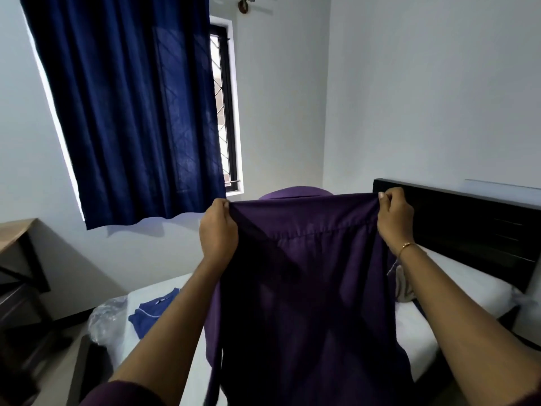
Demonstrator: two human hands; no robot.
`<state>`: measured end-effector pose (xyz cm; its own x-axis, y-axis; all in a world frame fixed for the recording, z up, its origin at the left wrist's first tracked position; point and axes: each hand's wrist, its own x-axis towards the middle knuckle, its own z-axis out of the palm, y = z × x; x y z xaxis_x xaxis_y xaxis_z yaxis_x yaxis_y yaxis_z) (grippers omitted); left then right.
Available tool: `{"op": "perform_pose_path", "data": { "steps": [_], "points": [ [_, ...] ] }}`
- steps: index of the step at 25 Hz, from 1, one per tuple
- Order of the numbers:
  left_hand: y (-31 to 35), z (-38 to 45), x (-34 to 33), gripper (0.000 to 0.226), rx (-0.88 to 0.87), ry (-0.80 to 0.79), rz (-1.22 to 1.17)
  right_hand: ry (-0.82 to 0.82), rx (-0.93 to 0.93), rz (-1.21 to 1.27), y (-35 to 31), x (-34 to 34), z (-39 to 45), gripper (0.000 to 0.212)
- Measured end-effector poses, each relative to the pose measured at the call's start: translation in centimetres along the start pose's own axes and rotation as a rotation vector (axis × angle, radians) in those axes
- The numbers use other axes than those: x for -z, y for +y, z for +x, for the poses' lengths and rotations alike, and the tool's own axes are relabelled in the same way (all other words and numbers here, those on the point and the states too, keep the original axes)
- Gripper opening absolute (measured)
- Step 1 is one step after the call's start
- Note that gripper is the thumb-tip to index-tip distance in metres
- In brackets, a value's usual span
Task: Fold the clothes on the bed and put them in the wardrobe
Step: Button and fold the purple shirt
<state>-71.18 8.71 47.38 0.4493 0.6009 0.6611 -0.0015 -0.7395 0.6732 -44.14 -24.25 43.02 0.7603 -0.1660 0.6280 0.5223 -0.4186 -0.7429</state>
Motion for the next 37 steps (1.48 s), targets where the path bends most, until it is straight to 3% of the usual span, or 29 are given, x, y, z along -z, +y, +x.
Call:
{"op": "perform_pose_path", "data": {
  "steps": [3,8,12,15,21,25,31,34,37],
  "points": [
    [-0.4,-1.8,1.1,0.024,-0.116,0.116,0.107,0.008,-0.003,0.024,0.5,2.3,-2.7,0.032],
    [3.1,-6.3,2.4,0.028,0.029,0.267,-0.099,0.169,0.028,0.174,-3.4,4.6,-5.3,0.03],
    [4.6,-6.6,4.6,0.03,-0.153,0.288,-0.141,0.282,0.144,0.168,-5.6,7.8,-5.2,0.03],
    [5.0,-5.9,5.3,0.027,-0.176,0.209,-0.16,0.283,0.167,0.135,-5.8,8.2,-4.5,0.03],
    [-1.0,-6.6,2.6,0.018,-0.011,-0.191,-0.069,0.109,0.068,-0.108,1.3,4.4,-6.0,0.027],
    [-8.9,-5.7,-2.4,0.015,0.048,-0.338,-0.027,0.076,0.028,-0.434,8.4,-0.7,-7.6,0.023],
    [-20.8,-3.0,-15.0,0.019,0.253,-0.241,0.389,-0.212,-0.089,-0.354,18.3,-14.8,-7.2,0.026],
    [-26.8,-1.1,-23.2,0.022,0.431,-0.233,0.318,-0.365,-0.252,-0.277,23.3,-25.2,-5.7,0.026],
    [-31.1,0.6,-28.6,0.024,0.701,-0.205,0.099,-0.487,-0.418,-0.239,27.5,-33.2,-5.3,0.029]
  ]
}}
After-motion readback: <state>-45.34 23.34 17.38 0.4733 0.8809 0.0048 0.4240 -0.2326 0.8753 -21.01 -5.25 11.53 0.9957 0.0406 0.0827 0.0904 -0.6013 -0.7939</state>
